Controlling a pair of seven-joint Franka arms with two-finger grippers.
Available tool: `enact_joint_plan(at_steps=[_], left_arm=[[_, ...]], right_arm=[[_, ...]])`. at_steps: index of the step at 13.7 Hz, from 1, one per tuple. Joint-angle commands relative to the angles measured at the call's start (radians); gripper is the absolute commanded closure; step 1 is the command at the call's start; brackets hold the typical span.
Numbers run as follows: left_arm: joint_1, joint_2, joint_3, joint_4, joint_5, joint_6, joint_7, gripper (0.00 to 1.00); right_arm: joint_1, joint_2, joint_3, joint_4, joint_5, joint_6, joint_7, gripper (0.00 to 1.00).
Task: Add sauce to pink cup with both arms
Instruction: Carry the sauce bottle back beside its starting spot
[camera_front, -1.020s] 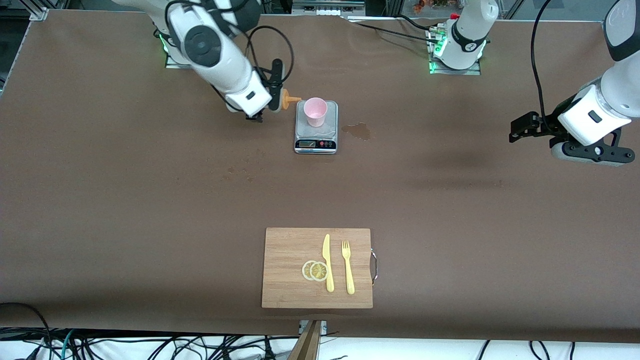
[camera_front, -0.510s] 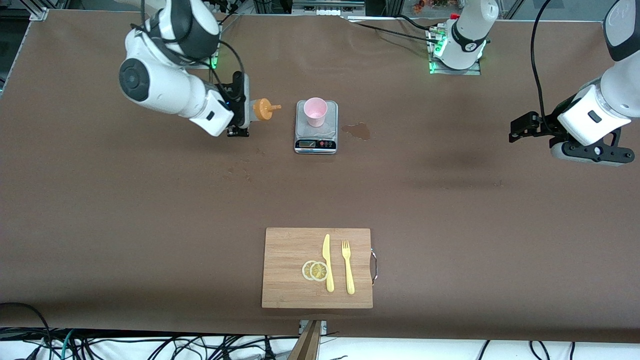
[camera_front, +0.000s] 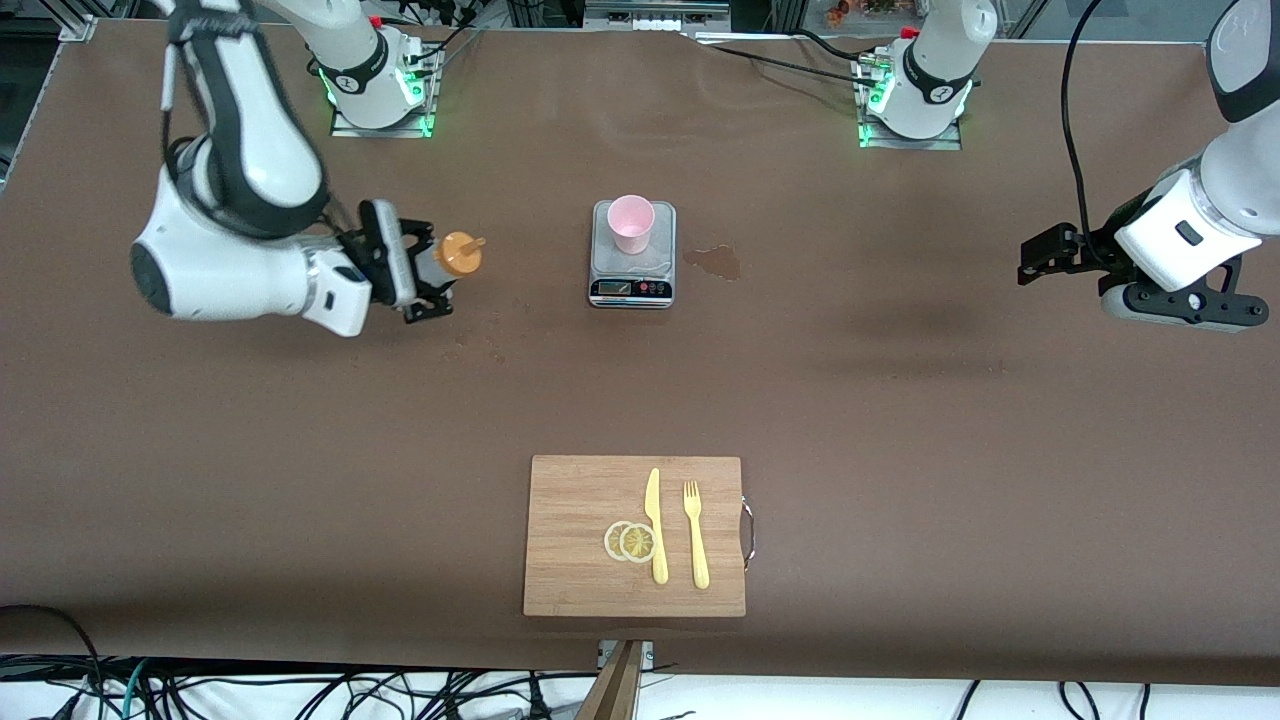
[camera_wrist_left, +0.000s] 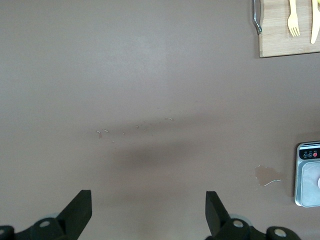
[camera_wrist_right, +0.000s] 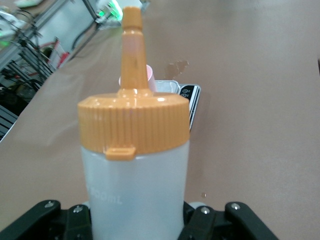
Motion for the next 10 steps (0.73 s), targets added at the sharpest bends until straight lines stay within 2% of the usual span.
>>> enact_joint_plan(at_steps=[1, 4, 8, 10], left_arm=[[0.003, -0.009, -0.005, -0.005, 0.027, -0.006, 0.017, 0.0], [0.003, -0.009, -0.005, -0.005, 0.027, -0.006, 0.016, 0.0], [0.003, -0.009, -0.005, -0.005, 0.026, -0.006, 0.014, 0.0], [0.003, -0.004, -0.005, 0.001, 0.026, -0.006, 0.016, 0.0]], right_arm=[[-0.055, 0.119, -0.05, 0.041, 0.103, -0.124, -0.236, 0.87], [-0.073, 0.246, -0.147, 0.044, 0.169, -0.202, -0.514, 0.87], [-0.165, 0.366, -0.15, 0.056, 0.199, -0.277, -0.667, 0.87], [-0.214, 0.443, -0.15, 0.117, 0.224, -0.352, -0.713, 0.87]])
